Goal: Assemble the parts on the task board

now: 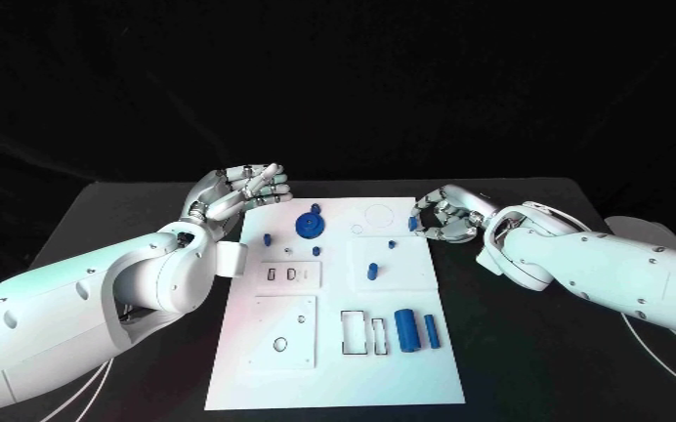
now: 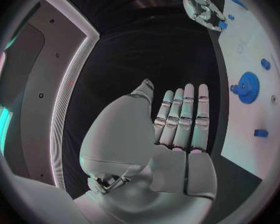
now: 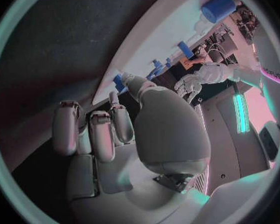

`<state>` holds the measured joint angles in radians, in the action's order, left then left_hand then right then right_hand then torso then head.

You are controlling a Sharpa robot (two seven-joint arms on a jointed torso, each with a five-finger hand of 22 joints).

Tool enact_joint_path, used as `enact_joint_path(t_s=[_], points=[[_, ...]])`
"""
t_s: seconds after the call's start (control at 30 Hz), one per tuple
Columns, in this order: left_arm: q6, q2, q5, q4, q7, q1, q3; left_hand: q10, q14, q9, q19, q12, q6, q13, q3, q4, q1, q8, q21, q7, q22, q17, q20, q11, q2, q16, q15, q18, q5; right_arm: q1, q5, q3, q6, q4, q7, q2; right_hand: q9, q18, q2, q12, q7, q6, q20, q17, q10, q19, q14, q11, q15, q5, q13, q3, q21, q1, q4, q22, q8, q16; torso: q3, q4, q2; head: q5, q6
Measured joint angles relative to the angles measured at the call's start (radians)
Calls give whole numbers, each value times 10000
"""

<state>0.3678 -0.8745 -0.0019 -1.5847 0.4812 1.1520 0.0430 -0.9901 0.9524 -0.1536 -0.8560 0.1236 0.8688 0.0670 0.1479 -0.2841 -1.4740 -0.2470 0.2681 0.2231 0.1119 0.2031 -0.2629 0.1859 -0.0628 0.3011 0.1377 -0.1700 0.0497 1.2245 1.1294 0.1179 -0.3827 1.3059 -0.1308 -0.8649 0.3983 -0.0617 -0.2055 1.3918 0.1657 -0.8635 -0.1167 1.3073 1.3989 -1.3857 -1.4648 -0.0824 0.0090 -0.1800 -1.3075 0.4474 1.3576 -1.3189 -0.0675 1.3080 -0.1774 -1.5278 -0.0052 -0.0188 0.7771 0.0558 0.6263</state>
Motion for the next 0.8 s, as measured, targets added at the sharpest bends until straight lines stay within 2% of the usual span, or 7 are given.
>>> enact_joint_path(t_s=[0.43,0.57,0.67,0.73,0.8], points=[[-8,-12,1,2,-4,0,1,0,0,0,0,0,0,0,28,28,0,0,0,0,-19,-1,0,0,0,0,0,-1,0,-11,0,-2,-19,-17,11,115,0,2,0,104,36,-36,-35,0,71,-36,0,-71,0,-20,1,0,35,0,-1,-2,0,0,2,-2,-6,-53,35],[-9,-13,1,3,-8,0,1,0,0,8,0,0,0,0,28,28,0,0,0,0,-19,-1,0,0,0,0,0,0,0,-12,0,-2,-22,-26,14,140,13,2,3,144,71,-71,3,-1,109,-73,0,-34,0,-20,0,0,82,3,-1,-2,0,0,-1,-9,-6,-72,41],[-10,-14,1,3,-11,0,1,0,0,8,0,0,0,0,28,28,0,0,0,0,-19,7,0,0,0,0,0,0,0,-15,0,-2,-23,-43,15,171,25,2,58,179,84,-131,-33,8,144,-109,0,-69,0,-20,1,28,84,54,27,-3,0,0,-1,-8,-6,-86,46],[-10,-15,1,3,-12,0,1,0,0,8,0,0,0,0,28,28,0,0,0,0,-19,7,0,0,0,0,0,0,0,-15,-1,-2,-24,-52,16,188,48,2,161,205,62,-302,-33,8,182,-109,0,-32,0,-20,1,80,117,55,19,-3,0,-21,-1,-9,-6,-93,48],[-10,-16,1,3,-14,0,1,0,0,7,0,0,0,0,28,28,0,0,0,0,-19,7,0,0,0,0,0,0,0,-18,-1,-2,-26,-61,18,203,67,2,161,205,39,-398,-33,8,198,-109,0,-17,0,-20,1,85,117,55,22,-3,-34,-39,0,-8,-6,-99,51]])
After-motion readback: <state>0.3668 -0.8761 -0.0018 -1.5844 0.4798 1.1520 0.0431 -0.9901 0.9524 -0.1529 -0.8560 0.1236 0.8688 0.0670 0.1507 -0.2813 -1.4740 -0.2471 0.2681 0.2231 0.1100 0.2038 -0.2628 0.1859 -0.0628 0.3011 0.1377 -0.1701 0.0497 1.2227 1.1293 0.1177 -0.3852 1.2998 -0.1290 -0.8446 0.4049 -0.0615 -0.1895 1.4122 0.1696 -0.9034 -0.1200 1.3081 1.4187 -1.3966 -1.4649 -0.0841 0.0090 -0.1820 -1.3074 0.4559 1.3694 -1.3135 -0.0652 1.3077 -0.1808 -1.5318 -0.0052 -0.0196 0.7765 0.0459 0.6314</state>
